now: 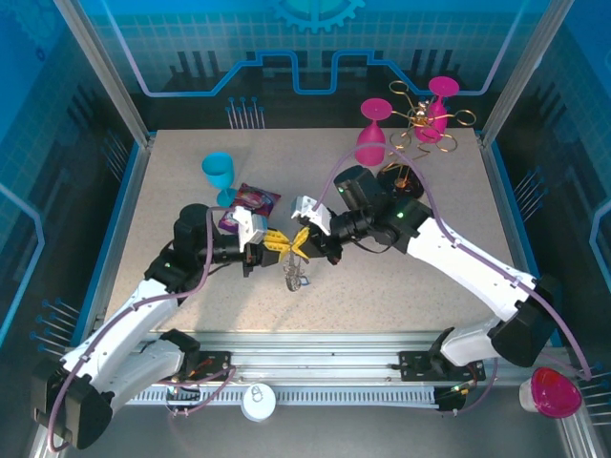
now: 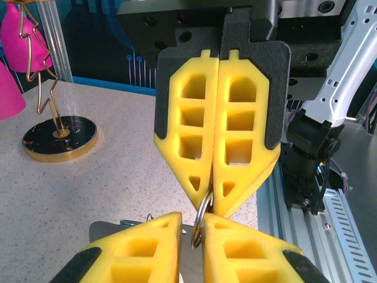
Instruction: Put the keys on the keyring
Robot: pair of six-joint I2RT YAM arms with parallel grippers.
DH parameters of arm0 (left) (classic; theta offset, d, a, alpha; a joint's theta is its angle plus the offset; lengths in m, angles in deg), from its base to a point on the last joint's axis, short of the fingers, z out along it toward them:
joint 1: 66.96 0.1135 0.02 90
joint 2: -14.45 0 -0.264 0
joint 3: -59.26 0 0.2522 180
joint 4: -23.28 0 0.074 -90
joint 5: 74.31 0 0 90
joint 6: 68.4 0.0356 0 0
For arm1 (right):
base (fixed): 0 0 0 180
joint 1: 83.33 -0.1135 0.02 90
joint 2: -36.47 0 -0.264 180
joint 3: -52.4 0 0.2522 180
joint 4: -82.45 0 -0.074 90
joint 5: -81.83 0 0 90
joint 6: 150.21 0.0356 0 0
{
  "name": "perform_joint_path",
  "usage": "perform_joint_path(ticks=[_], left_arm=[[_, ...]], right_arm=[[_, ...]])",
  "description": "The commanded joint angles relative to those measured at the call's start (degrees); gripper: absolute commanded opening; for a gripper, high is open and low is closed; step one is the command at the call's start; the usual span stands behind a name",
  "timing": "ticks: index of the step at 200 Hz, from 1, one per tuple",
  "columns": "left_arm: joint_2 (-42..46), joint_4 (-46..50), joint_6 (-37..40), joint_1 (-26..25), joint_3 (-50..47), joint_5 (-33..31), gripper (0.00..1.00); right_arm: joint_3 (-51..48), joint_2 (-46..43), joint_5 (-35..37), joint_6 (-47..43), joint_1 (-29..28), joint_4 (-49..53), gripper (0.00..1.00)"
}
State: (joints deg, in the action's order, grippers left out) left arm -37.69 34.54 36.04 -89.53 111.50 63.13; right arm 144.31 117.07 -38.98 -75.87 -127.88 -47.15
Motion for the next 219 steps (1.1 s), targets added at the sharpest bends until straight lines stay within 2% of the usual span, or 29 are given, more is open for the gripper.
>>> perform_joint_path(ticks=[1, 55, 83, 114, 139, 177, 219], left_arm=[[-0.3, 3.8, 3.5, -0.3, 1.7, 0.7, 0.16], [-1.5, 3.7, 3.8, -0.2, 2.8, 2.6, 0.14], [-1.6, 3.4, 3.7, -0.3, 2.8, 4.2, 0.0], [-0.5, 1.0, 2.6, -0.3, 1.2, 3.9, 0.0], [0.2, -4.2, -1.0, -0.3, -1.3, 3.5, 0.0], [0.9, -11.4, -6.1, -0.2, -4.2, 2.5, 0.0], [1.4, -13.1, -8.1, -0.2, -4.9, 2.6, 0.0]], right_arm=[[4.5, 2.0, 0.4, -5.0, -1.6, 7.7, 0.0], [9.6, 5.9, 0.3, -7.1, -3.8, 10.8, 0.0], [8.4, 4.7, 1.7, -5.4, -3.6, 7.9, 0.0], [1.0, -1.8, 6.1, 0.9, -1.2, -0.9, 0.32], [-5.8, -7.1, 8.0, 5.2, 0.5, -6.3, 0.41], [-13.2, -10.5, 8.0, 10.2, 0.0, -13.1, 0.44], [-16.2, -9.4, 7.3, 11.9, -0.9, -19.2, 0.46]])
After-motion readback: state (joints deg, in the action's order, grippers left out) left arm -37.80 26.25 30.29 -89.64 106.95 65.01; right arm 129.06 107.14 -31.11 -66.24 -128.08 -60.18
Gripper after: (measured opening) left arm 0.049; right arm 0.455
